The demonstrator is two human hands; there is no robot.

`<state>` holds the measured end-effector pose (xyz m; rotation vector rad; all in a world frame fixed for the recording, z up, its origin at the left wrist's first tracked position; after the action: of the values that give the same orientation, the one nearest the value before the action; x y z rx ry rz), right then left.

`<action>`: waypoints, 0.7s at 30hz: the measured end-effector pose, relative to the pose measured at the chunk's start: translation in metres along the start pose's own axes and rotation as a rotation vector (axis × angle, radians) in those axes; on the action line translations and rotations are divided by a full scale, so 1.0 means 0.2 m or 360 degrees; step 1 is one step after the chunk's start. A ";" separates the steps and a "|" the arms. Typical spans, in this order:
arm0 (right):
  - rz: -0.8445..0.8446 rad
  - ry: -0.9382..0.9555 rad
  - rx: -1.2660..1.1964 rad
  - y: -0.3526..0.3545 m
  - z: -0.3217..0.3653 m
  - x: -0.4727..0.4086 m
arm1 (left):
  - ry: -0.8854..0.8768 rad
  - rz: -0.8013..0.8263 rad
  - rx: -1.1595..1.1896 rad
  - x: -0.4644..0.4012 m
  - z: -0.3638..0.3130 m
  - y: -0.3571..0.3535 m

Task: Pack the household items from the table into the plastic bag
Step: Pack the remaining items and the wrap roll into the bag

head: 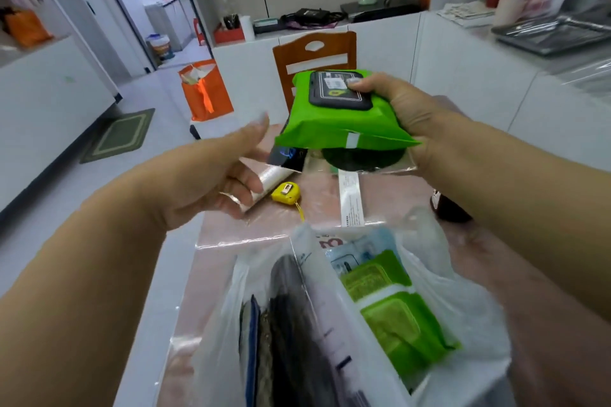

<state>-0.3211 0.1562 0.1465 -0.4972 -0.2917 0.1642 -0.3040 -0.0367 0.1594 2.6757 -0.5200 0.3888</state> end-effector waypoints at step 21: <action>-0.0686 -0.0293 0.1437 0.07 -0.26 0.66 | 0.0035 0.0108 0.0633 0.31 -0.05 -0.36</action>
<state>-0.1806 0.1747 0.1280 0.4804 -0.4591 -0.0872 -0.2212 0.0108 0.1669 3.0339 -0.5795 0.5949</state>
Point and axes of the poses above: each hand's wrist, its own x-axis away from the middle knuckle, its own y-axis out of the back of the hand, z = x × y, the point moved 8 cm from there along -x, towards the middle knuckle
